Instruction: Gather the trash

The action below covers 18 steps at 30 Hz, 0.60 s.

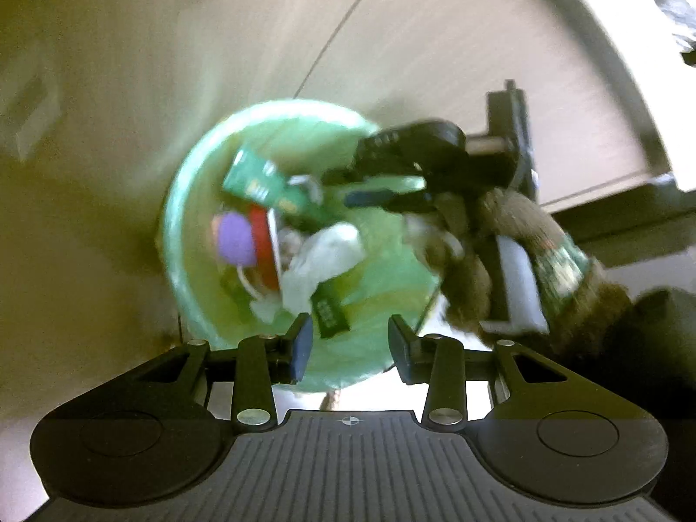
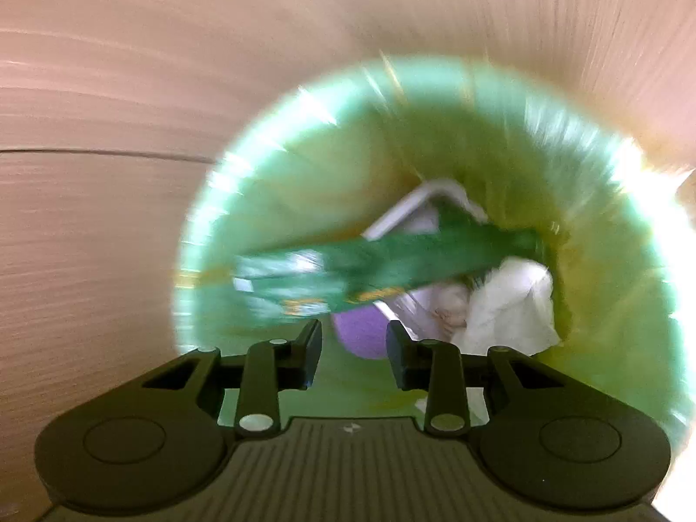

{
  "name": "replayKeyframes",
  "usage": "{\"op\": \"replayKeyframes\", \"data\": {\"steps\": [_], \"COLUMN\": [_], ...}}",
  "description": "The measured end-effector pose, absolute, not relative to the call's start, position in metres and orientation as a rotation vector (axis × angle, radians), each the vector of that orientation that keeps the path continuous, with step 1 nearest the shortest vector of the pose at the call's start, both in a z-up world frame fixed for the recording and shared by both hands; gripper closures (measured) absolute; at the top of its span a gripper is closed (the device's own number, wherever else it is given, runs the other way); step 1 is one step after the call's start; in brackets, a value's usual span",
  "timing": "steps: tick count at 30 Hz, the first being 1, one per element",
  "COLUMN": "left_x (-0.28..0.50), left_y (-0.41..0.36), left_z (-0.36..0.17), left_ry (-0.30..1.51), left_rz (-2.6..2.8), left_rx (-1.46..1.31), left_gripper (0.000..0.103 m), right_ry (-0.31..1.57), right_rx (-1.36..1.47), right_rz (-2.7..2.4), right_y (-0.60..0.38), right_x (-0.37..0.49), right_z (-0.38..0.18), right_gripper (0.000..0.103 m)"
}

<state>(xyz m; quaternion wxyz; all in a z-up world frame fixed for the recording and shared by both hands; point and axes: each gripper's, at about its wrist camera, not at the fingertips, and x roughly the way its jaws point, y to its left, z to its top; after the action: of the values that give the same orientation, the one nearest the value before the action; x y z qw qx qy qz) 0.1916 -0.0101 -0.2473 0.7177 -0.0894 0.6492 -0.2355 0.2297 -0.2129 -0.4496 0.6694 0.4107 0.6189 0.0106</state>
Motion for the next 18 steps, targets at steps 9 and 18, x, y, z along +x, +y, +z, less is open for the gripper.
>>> {"op": "replayKeyframes", "data": {"steps": [9,18], "left_x": [0.218,0.171], "left_y": [-0.017,-0.012], "left_z": [-0.145,-0.078], "left_ry": [1.212,0.936], "left_rz": [-0.704,-0.519], "left_rx": [-0.21,-0.239], "left_gripper": [0.061,0.061], "right_ry": [1.063,0.781], "right_rx": [0.425,0.459], "right_rz": [-0.157,-0.157], "right_y": [-0.185,-0.203], "right_x": [0.115,0.053], "right_z": [-0.226,-0.126], "right_gripper": [0.041,0.023]}}
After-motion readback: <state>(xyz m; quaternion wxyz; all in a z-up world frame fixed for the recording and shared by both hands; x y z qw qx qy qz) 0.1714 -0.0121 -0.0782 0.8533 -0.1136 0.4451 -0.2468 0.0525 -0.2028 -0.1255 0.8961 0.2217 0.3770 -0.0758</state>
